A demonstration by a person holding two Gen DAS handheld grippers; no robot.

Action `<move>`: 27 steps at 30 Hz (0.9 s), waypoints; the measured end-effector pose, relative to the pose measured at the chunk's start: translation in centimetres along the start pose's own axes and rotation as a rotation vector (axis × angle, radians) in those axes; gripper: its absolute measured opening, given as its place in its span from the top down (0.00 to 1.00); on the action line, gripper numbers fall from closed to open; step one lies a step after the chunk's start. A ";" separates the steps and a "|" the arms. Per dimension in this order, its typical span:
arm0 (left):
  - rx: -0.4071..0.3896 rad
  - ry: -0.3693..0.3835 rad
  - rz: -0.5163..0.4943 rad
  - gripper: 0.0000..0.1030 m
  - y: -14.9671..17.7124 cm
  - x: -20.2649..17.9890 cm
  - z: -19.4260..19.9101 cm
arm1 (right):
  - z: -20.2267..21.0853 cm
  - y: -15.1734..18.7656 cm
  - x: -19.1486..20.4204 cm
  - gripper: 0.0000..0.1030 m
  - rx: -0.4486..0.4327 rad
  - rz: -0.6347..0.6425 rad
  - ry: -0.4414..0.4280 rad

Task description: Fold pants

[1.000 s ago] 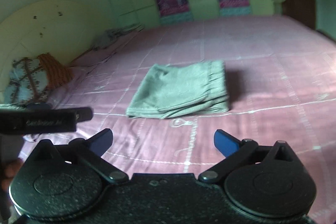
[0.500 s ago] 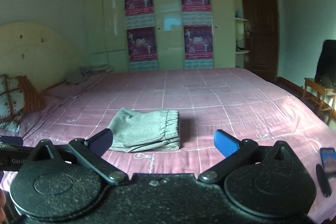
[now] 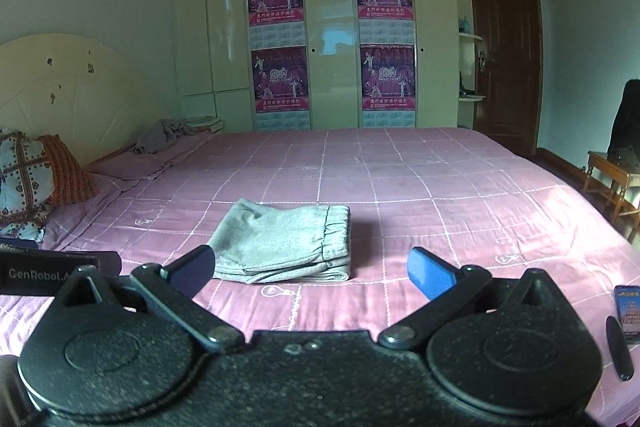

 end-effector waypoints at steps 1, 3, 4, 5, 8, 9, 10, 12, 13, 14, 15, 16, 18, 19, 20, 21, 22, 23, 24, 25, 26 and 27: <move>0.000 0.000 -0.006 0.00 0.0 -0.2 -0.1 | 0.0 0.1 -0.1 0.00 0.002 -0.004 0.000; 0.001 0.004 -0.017 0.00 0.1 -0.5 -0.2 | 0.0 0.2 -0.3 0.00 0.006 -0.011 0.005; 0.004 0.009 -0.019 0.00 0.2 -0.7 -0.2 | 0.0 0.3 -0.3 0.00 0.008 -0.015 0.006; 0.008 0.014 -0.020 0.00 0.3 -0.8 -0.3 | -0.1 0.4 -0.4 0.00 0.011 -0.016 0.007; 0.013 0.019 -0.023 0.00 0.4 -1.1 -0.4 | -0.2 0.6 -0.5 0.00 0.017 -0.022 0.009; 0.013 0.018 -0.024 0.00 0.4 -1.1 -0.4 | -0.3 0.7 -0.5 0.00 0.019 -0.022 0.009; 0.012 0.017 -0.026 0.00 0.4 -1.1 -0.4 | -0.2 0.7 -0.5 0.00 0.020 -0.024 0.010; 0.014 0.018 -0.025 0.00 0.4 -1.1 -0.4 | -0.3 0.8 -0.6 0.00 0.021 -0.029 0.011; 0.017 0.020 -0.023 0.00 0.5 -1.1 -0.5 | -0.2 0.8 -0.6 0.00 0.023 -0.030 0.011; 0.018 0.020 -0.022 0.00 0.5 -1.1 -0.5 | -0.2 0.9 -0.6 0.00 0.023 -0.031 0.011; 0.019 0.019 -0.022 0.00 0.5 -1.1 -0.5 | -0.2 0.9 -0.7 0.00 0.024 -0.034 0.010; 0.018 0.018 -0.022 0.00 0.5 -1.0 -0.5 | -0.2 0.9 -0.7 0.00 0.025 -0.037 0.008; 0.017 0.017 -0.018 0.00 0.4 -0.9 -0.5 | -0.2 1.0 -0.6 0.00 0.028 -0.042 0.002; 0.017 0.016 -0.017 0.00 0.4 -0.9 -0.5 | -0.2 1.0 -0.6 0.00 0.028 -0.042 0.001; 0.018 0.016 -0.017 0.00 0.5 -0.9 -0.6 | -0.2 1.0 -0.6 0.00 0.028 -0.043 0.003; 0.020 0.016 -0.016 0.00 0.5 -1.0 -0.6 | -0.2 0.9 -0.6 0.00 0.027 -0.044 0.003; 0.021 0.016 -0.015 0.00 0.5 -0.9 -0.6 | -0.2 0.9 -0.6 0.00 0.028 -0.043 0.002; 0.021 0.018 -0.015 0.00 0.5 -0.9 -0.7 | -0.2 0.9 -0.6 0.00 0.027 -0.043 0.003; 0.021 0.019 -0.015 0.00 0.5 -0.9 -0.7 | -0.2 0.9 -0.7 0.00 0.025 -0.044 0.004; 0.022 0.019 -0.017 0.00 0.5 -1.0 -0.7 | -0.2 0.9 -0.7 0.00 0.024 -0.047 0.004; 0.022 0.019 -0.018 0.00 0.5 -1.0 -0.7 | -0.1 0.9 -0.8 0.00 0.024 -0.049 0.003; 0.023 0.020 -0.018 0.00 0.5 -1.0 -0.7 | -0.1 0.9 -0.8 0.00 0.024 -0.050 0.003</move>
Point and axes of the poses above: each gripper's, at about its wrist camera, not at the fingertips, and z roughly against the way its jaws point, x to its left, y to its underside, the point moved 7 cm from there along -z, roughly the way its jaws point, and after that the axes turned 11 degrees about -x, right-handed, at the moved point
